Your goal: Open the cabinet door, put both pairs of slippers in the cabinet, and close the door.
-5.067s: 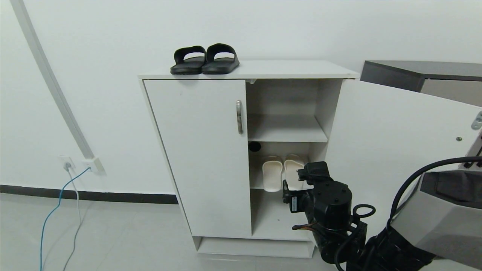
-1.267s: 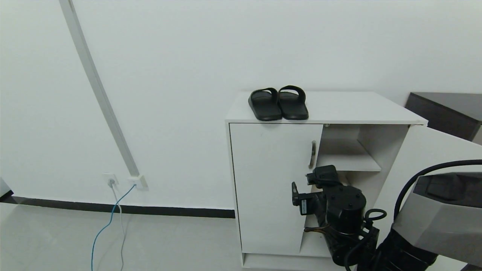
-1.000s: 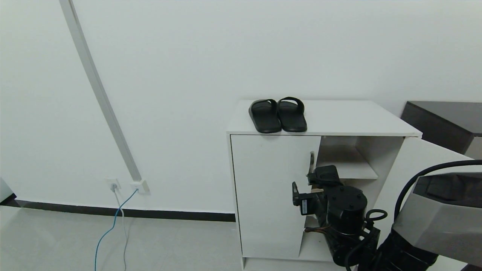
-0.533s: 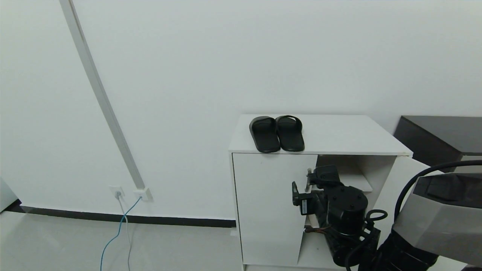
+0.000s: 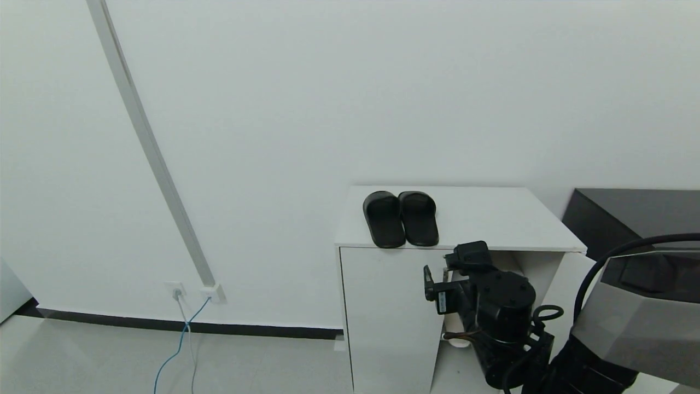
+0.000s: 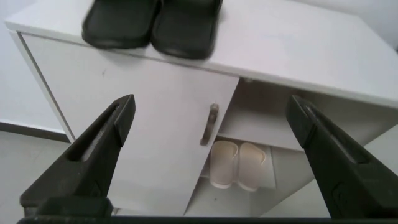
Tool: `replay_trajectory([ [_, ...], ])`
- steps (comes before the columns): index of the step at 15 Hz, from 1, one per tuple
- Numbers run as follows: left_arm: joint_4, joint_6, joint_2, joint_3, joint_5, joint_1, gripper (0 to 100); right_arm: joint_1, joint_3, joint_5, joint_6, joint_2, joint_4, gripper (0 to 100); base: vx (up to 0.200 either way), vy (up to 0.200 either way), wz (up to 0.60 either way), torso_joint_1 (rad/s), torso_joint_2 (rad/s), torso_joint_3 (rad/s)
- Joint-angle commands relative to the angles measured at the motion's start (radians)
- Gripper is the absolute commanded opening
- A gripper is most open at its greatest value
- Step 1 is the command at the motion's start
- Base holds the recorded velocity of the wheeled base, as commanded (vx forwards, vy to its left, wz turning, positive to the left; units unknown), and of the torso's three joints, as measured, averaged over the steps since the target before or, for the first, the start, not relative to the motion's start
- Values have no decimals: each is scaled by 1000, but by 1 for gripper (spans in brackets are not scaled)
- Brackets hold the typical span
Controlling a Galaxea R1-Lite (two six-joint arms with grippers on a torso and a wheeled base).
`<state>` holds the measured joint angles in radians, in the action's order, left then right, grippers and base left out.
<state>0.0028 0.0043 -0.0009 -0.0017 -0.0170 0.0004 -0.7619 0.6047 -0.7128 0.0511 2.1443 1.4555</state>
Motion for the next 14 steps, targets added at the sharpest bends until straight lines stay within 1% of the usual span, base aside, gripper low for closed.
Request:
replay_trajectory([
  [1,0,0,1,0,0,1,0,1,-2,30,6,-3,-1,100,0,0,0,207,-403,-222],
  [4,-1,0,1,0,0,1,0,10,6,72,18,-1,5,100,0,0,0,175,-382,-206],
  [7,0,0,1,0,0,1,0,6,53,68,29,-6,-9,100,0,0,0,163,-357,-190],
  [8,-1,0,1,0,0,1,0,3,78,68,26,-9,-34,100,0,0,0,168,-344,-178],
  [10,0,-1,1,0,0,1,0,3,201,68,-40,-21,-193,100,0,0,0,83,-173,-83],
  [11,0,-1,1,0,0,1,0,3,257,68,-92,-49,-317,100,0,0,0,0,0,0],
  [12,0,0,1,0,0,1,0,3,287,68,-125,-70,-422,100,0,0,0,0,0,0],
  [13,-1,0,1,0,0,1,0,-5,343,81,-171,-118,-578,100,0,0,0,0,0,0],
  [14,0,0,1,0,0,1,0,-20,389,85,-200,-126,-643,100,0,0,0,0,0,0],
])
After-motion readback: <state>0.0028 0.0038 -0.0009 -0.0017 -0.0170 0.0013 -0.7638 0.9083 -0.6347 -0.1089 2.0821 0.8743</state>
